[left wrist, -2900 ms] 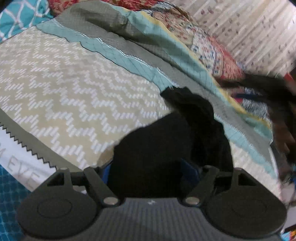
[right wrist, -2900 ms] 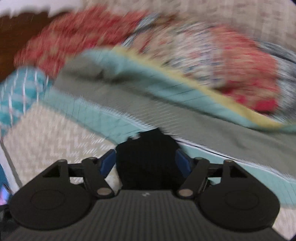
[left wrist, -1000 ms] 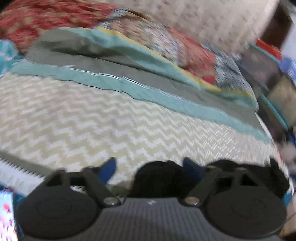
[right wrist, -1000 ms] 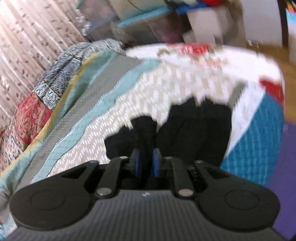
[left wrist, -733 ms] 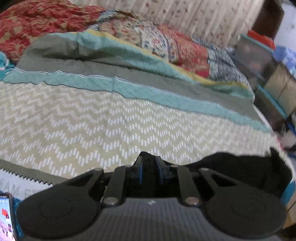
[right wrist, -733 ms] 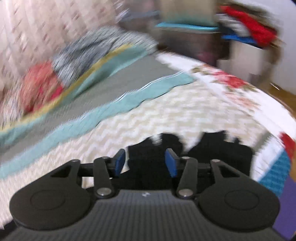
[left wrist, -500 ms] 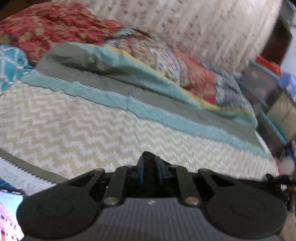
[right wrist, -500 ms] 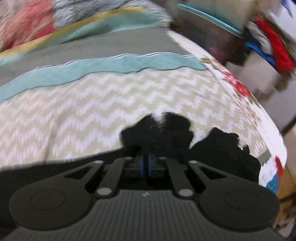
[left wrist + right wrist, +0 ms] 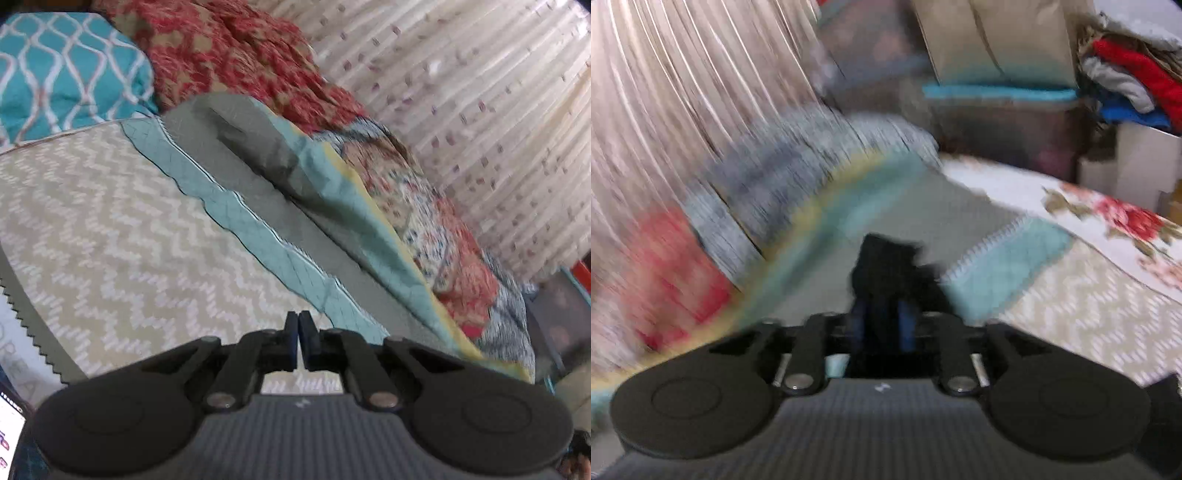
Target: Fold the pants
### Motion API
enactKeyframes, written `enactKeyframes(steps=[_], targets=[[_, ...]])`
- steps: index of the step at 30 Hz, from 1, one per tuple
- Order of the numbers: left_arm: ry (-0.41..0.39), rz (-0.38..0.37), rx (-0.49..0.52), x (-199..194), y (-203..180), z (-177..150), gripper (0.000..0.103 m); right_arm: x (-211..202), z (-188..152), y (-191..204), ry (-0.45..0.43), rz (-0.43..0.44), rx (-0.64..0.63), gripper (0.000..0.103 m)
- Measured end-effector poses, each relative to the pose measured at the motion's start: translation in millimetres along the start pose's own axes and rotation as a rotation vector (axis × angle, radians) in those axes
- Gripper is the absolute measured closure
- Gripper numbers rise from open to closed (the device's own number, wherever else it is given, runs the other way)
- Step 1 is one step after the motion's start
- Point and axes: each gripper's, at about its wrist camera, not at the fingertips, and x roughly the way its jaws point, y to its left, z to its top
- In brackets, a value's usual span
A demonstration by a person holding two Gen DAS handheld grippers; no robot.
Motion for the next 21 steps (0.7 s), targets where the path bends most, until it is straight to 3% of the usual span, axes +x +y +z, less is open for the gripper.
enactKeyframes(steps=[3, 5, 7, 8, 10, 11, 14, 18, 19, 20, 21], targets=[[0.054, 0.034, 0.173, -0.5, -13.9, -12.2, 0.099, 3.3, -19.7, -3.6, -0.010, -0.008, -0.024, 0.067], [0.132, 0.032, 0.249, 4.7, -18.5, -22.2, 0.084, 4.2, -25.9, -16.1, 0.000, -0.005, -0.015, 0.067], [0.208, 0.015, 0.298, 12.8, -22.2, -30.8, 0.042, 3.2, -26.6, -24.2, 0.006, -0.013, -0.011, 0.067], [0.231, 0.011, 0.318, 16.1, -24.8, -35.1, 0.033, 2.4, -25.8, -25.4, 0.010, -0.018, -0.008, 0.067], [0.277, -0.012, 0.370, 20.6, -32.5, -45.9, 0.029, -0.9, -23.8, -19.5, 0.025, -0.012, -0.012, 0.066], [0.301, -0.035, 0.402, 22.7, -37.0, -52.7, 0.021, -0.3, -19.8, -17.6, 0.035, 0.001, -0.024, 0.065], [0.331, -0.084, 0.519, 23.0, -50.7, -76.3, 0.007, 0.9, -19.8, 10.2, 0.075, 0.029, -0.111, 0.050], [0.372, -0.081, 0.632, 29.2, -60.2, -107.6, 0.011, 26.6, -29.3, 59.3, 0.127, 0.051, -0.275, 0.042], [0.384, -0.072, 0.636, 31.1, -61.0, -112.0, 0.026, 36.0, -34.6, 72.1, 0.139, 0.050, -0.310, 0.038], [0.405, -0.063, 0.638, 34.6, -60.0, -117.5, 0.051, 45.2, -39.0, 80.4, 0.152, 0.050, -0.342, 0.038], [0.424, -0.053, 0.634, 37.5, -58.6, -122.0, 0.061, 56.8, -46.2, 89.5, 0.171, 0.033, -0.381, 0.038]])
